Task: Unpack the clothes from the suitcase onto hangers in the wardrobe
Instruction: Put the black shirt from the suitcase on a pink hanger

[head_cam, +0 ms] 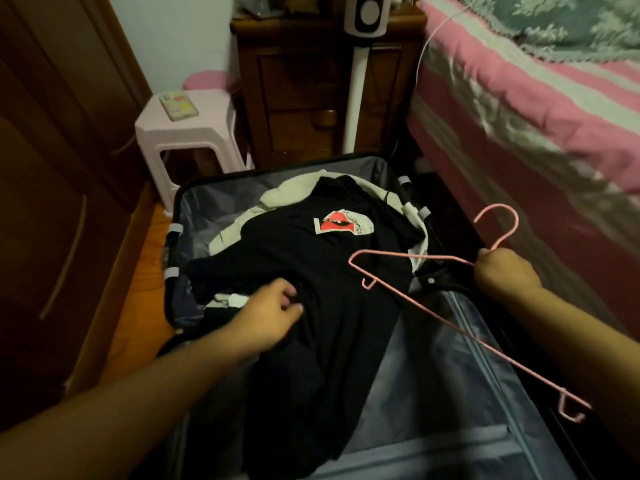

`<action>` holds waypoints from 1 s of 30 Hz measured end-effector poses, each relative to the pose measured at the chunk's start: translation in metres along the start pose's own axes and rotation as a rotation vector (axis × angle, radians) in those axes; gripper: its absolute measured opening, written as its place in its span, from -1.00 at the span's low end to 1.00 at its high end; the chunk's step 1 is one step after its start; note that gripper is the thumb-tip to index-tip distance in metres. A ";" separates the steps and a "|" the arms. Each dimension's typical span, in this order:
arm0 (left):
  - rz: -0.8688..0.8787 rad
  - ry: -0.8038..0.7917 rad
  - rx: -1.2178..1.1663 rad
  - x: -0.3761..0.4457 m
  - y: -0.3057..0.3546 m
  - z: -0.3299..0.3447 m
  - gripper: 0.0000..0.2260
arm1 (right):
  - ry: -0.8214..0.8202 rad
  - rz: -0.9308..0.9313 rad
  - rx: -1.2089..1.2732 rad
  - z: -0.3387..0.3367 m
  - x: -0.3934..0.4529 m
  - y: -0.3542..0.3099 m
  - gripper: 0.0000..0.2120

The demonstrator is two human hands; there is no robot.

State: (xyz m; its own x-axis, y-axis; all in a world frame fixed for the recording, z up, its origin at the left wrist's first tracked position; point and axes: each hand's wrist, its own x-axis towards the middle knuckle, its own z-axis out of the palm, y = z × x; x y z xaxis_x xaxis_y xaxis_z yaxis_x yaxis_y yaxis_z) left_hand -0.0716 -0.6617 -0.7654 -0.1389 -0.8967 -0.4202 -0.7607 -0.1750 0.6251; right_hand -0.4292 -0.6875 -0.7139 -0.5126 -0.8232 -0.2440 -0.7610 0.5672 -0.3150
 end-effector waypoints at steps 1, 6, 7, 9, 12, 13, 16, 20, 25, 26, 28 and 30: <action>-0.034 0.065 0.144 0.016 -0.008 0.002 -0.55 | -0.004 -0.005 0.000 0.003 -0.002 0.001 -0.79; -0.099 -0.010 0.293 0.050 -0.024 0.028 -0.28 | -0.014 -0.026 0.047 0.007 -0.002 -0.003 -0.76; -0.049 0.018 0.336 0.054 -0.027 0.030 -0.35 | -0.006 -0.029 0.061 0.008 0.001 -0.004 -0.74; -0.006 0.043 0.386 0.056 -0.025 0.025 -0.54 | 0.009 -0.020 0.092 0.009 0.004 -0.004 -0.71; -0.024 -0.004 0.338 0.048 -0.003 0.000 -0.71 | 0.001 -0.013 0.103 0.012 0.007 -0.003 -0.70; -0.017 -0.115 0.329 0.037 0.009 -0.008 -0.74 | -0.009 -0.017 0.096 0.012 0.008 -0.003 -0.71; 0.055 -0.795 0.419 -0.012 0.026 -0.003 -0.75 | 0.009 0.018 0.124 0.012 0.013 -0.006 -0.69; 0.131 -1.288 0.519 -0.038 0.008 0.032 -0.65 | 0.022 0.035 0.145 0.011 0.017 -0.012 -0.63; 0.340 -0.159 0.698 -0.028 0.028 0.003 -0.49 | -0.020 0.047 0.124 0.018 0.013 -0.012 -0.65; 0.340 -0.093 0.797 -0.016 0.014 -0.001 -0.31 | -0.027 0.033 0.100 0.019 0.011 -0.014 -0.68; 0.236 -0.148 0.862 0.003 -0.009 -0.002 -0.17 | -0.029 -0.007 0.069 0.018 0.005 -0.018 -0.71; 0.179 -0.119 0.842 0.018 -0.029 0.006 -0.30 | -0.029 -0.058 0.052 0.016 -0.003 -0.022 -0.77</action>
State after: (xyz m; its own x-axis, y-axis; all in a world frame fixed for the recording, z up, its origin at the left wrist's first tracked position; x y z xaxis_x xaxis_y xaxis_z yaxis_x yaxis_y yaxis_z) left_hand -0.0566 -0.6705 -0.7951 -0.3308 -0.8253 -0.4576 -0.9307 0.3655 0.0136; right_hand -0.4046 -0.6973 -0.7212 -0.4559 -0.8542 -0.2502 -0.7671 0.5196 -0.3763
